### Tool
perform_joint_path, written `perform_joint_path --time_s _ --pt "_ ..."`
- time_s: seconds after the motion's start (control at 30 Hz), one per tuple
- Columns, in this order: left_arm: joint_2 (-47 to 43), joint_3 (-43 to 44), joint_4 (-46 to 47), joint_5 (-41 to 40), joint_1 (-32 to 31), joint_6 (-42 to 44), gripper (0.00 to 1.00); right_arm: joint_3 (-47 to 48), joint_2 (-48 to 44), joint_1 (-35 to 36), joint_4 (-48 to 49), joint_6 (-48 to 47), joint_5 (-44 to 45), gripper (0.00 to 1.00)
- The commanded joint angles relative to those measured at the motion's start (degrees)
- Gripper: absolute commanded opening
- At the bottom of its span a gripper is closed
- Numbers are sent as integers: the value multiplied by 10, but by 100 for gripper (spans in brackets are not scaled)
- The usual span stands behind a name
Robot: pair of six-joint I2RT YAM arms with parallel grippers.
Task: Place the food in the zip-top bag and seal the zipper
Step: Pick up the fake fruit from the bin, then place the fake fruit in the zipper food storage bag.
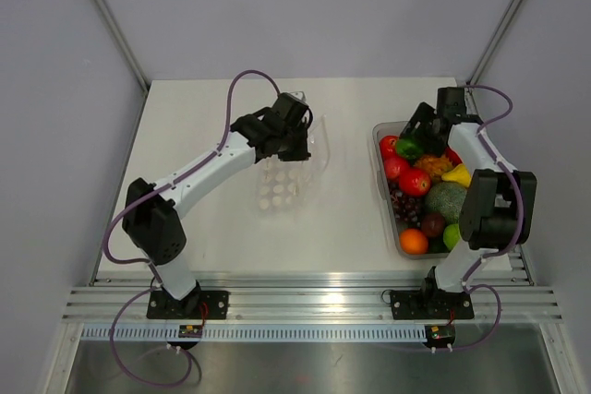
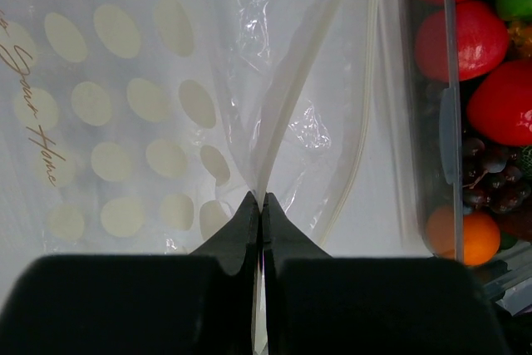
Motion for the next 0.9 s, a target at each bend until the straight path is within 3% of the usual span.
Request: perform_joint_path --time_s 0.0,0.33,0.57,0.67,0.7,0.87 --pt "5 37 8 13 -4 1 0 -5 -56 -2 -26 1 37 44" --pt "23 68 13 57 -13 3 0 -14 -167 -3 -58 17 30 37" --pt "22 87 9 91 -13 33 0 -10 -268 5 -87 11 -82 37" --pt "27 93 14 107 -13 34 0 5 -298 40 -98 17 -94 37" --pt "29 96 14 110 -13 32 0 9 -304 89 -99 21 -90 37" --pt "36 98 20 130 -13 24 0 28 -306 194 -80 63 -89 36"
